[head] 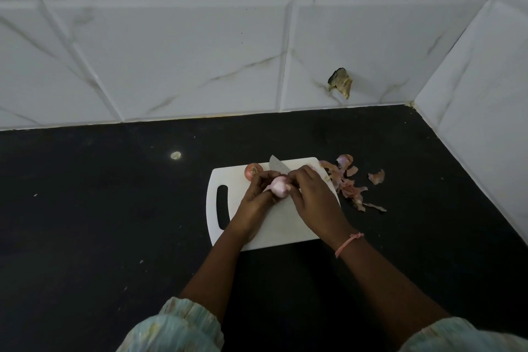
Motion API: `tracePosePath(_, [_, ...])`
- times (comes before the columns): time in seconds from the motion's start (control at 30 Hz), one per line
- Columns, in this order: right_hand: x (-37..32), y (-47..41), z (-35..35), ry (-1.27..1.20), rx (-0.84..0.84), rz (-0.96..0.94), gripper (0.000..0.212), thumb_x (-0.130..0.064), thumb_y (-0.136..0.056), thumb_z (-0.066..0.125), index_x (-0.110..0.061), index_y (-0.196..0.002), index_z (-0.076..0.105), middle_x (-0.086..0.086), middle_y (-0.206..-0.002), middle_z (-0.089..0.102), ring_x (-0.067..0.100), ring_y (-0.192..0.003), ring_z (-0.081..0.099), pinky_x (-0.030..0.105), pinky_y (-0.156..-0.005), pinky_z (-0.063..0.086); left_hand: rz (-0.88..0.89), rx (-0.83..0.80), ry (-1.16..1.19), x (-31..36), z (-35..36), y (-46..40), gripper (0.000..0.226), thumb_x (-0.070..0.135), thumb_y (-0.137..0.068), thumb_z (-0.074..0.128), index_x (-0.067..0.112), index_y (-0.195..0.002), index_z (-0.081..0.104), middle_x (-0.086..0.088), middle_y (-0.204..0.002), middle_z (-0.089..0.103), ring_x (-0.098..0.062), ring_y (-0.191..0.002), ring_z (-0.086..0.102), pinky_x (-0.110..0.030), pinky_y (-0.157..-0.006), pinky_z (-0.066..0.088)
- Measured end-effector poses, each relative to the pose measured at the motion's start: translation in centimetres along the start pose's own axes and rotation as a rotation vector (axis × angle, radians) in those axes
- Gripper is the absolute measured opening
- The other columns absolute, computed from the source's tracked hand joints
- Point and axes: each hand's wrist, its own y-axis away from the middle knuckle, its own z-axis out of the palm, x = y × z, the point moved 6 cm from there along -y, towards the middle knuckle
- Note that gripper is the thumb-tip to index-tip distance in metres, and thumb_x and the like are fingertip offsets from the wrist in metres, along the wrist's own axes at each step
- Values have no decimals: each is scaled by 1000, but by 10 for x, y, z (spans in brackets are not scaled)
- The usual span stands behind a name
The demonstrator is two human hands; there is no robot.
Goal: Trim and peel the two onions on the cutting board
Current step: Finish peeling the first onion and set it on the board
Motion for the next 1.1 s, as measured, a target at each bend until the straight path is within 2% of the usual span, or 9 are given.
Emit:
tracePosePath(0.07, [-1, 0, -6, 66, 17, -29, 14, -7, -88, 56, -14, -100, 58, 0, -99, 55, 17, -93, 53, 32, -81, 47, -54, -6, 50, 2, 7, 0, 30, 19, -103, 40, 9, -126, 56, -12, -116, 68, -26, -101, 66, -39, -90, 52])
tracePosePath(0.13, [-4, 1, -8, 139, 10, -65, 20, -2, -84, 57, -15, -99, 59, 1, -100, 54, 18, -93, 53, 32, -78, 47, -54, -15, -84, 5, 10, 2, 42, 29, -108, 28, 6, -123, 59, -14, -98, 71, -23, -82, 65, -33, -78, 51])
tracePosePath(0.23, [-12, 3, -7, 175, 18, -85, 21, -5, -81, 56, -16, -99, 59, 0, -100, 52, 18, -92, 52, 32, -78, 48, 9, -21, -220, 7, 11, 7, 42, 35, -105, 38, 1, -114, 60, -5, -82, 67, -16, -71, 59, -26, -71, 49])
tracePosePath(0.4, [-9, 3, 2, -16, 65, 112, 33, -36, -79, 34, -14, -89, 56, -2, -93, 51, 22, -94, 54, 43, -92, 45, -17, -56, -141, 7, 8, 5, 30, 21, -104, 44, 1, -121, 58, -15, -106, 68, -18, -90, 65, -26, -81, 53])
tracePosePath(0.53, [5, -1, 10, -192, 113, 339, 13, -27, -86, 44, -17, -81, 51, -5, -87, 49, 21, -97, 54, 37, -86, 45, -37, -101, -28, 4, 8, 4, 31, 18, -103, 48, 1, -128, 55, -22, -128, 61, -28, -116, 62, -34, -95, 53])
tracePosePath(0.63, [26, -7, 4, -148, 154, 430, 8, -8, -87, 51, -14, -82, 54, 0, -85, 52, 19, -85, 54, 31, -73, 44, -50, -81, 37, 2, 7, 4, 30, 14, -102, 49, 2, -129, 55, -22, -129, 61, -30, -114, 64, -40, -100, 52])
tracePosePath(0.83, [53, -1, -31, -182, 329, 479, 15, -3, -87, 63, -15, -81, 56, 1, -91, 63, 15, -87, 62, 27, -76, 50, -79, -68, 92, 3, 7, 4, 30, 7, -104, 38, -1, -128, 54, -17, -129, 64, -33, -110, 66, -40, -98, 53])
tracePosePath(0.97, [65, 6, -42, -211, 391, 487, 15, 5, -87, 58, -4, -90, 69, 6, -105, 69, 6, -98, 61, 0, -78, 40, -106, -54, 84, 4, 8, 2, 38, 20, -108, 27, 1, -129, 53, -19, -126, 66, -34, -105, 67, -37, -89, 54])
tracePosePath(1.1, [63, 10, -49, -144, 411, 463, 20, -9, -97, 51, -9, -104, 70, 1, -98, 67, 10, -92, 60, 10, -76, 39, -96, -61, 38, 7, 13, 5, 47, 31, -109, 23, 0, -130, 51, -18, -122, 68, -32, -96, 68, -34, -82, 56])
